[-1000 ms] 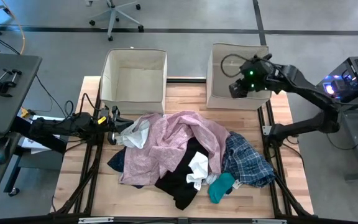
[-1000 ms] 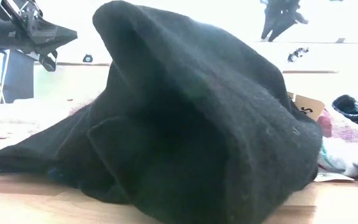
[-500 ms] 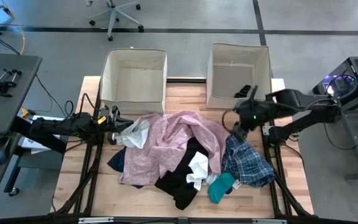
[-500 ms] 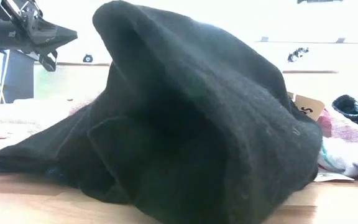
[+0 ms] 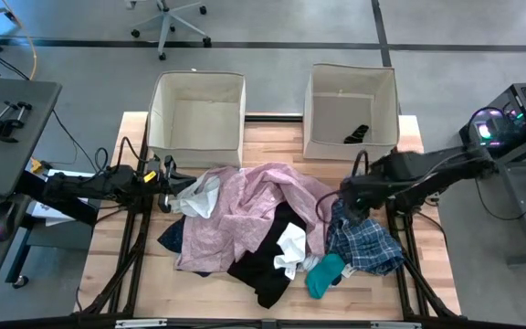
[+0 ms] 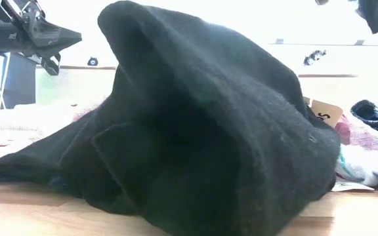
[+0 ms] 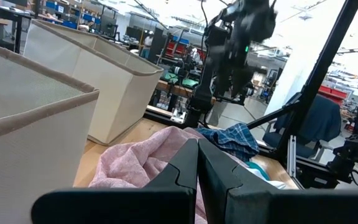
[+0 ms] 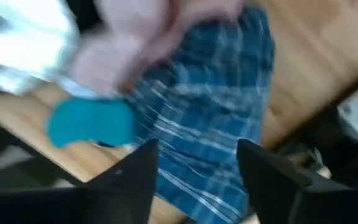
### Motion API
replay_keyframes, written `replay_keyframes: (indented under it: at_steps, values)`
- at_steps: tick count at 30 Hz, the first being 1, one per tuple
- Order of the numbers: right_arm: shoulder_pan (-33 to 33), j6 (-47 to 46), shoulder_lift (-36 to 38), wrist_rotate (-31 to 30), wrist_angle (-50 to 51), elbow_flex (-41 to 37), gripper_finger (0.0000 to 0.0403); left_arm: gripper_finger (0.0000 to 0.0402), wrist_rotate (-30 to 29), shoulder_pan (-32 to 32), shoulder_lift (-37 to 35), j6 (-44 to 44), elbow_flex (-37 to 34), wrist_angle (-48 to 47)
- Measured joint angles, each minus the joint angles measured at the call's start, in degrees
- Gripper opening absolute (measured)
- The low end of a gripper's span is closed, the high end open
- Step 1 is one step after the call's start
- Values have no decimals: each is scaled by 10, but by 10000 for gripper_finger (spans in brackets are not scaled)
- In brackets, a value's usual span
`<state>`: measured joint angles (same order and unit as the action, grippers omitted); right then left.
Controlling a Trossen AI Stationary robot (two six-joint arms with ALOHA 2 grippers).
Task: Sort clothes
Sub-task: Put the blue checkered skirt into the top right laundry bin
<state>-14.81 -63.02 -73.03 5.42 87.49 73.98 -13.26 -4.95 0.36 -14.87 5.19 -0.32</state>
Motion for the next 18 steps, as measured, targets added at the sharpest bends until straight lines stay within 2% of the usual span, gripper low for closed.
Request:
replay_keyframes:
  at_steps: [5,8,11,18]
  values:
    - [0,-22,0,43,-70,-112,304,0,0,0,0,0,0,-2]
    - [6,-50,0,64,-126,-164,335,0,0,0,0,0,0,-5]
    - [6,-90,0,74,-158,-209,347,0,0,0,0,-1,0,-9]
    - [-1,-148,0,103,-219,-277,348,0,0,0,0,-1,0,-15]
